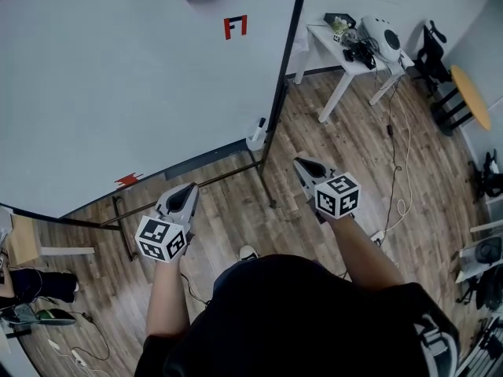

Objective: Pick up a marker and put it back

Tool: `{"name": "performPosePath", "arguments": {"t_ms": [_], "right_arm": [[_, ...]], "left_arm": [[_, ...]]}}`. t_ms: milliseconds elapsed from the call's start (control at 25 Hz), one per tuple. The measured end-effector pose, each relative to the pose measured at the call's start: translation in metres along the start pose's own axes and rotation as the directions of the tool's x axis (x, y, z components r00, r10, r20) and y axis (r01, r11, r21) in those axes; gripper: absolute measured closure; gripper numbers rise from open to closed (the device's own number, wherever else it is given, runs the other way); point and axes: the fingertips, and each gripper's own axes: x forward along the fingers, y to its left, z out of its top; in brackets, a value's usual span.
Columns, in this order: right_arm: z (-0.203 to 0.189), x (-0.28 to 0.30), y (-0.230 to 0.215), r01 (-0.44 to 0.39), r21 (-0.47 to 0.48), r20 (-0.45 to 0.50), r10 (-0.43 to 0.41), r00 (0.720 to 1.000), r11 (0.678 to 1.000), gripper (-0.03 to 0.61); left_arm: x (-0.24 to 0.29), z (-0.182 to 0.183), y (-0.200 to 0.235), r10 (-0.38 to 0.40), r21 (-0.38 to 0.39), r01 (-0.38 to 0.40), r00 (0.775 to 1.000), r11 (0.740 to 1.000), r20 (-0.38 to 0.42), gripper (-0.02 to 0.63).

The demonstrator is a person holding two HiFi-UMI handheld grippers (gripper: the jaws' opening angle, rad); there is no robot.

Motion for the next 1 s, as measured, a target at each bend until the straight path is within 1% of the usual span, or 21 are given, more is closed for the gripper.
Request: {"name": "performPosePath", "arguments": {"t_ms": [200,440,600,720,1000], "right_arm": [[0.006,0.006,0.010,0.003,-0.010,-0.008,-0.003,1.000,1.000,0.581],[0.021,0.007,0.015,0.004,-0.028,0.005,-0.004,1.000,1.000,0.581],[0.029,0.011,0.010,0.000,-0.025,0.019,0.001,1.000,1.000,0.581],[0.030,0.014,0.004,-0.005,-0.019,0.026,0.006,1.000,1.000,0.581],[0.033,0.032,-0.017,-0.022,-0.008,0.032,0.022,0.999,1.000,0.581]], "left_arm": [[-0.005,0.007,0.010,-0.008,0.005,0.008,1.000,1.000,0.012,0.603],[-0.013,0.019,0.011,-0.010,0.016,0.010,1.000,1.000,0.029,0.603],[-0.007,0.020,0.006,-0.027,0.040,0.026,1.000,0.999,0.007,0.603],[-0.001,0.026,0.003,-0.033,0.061,0.032,0.999,0.998,0.007,0.603],[0.016,0.037,0.016,-0.002,0.067,0.001,1.000,0.998,0.011,0.603]]}}
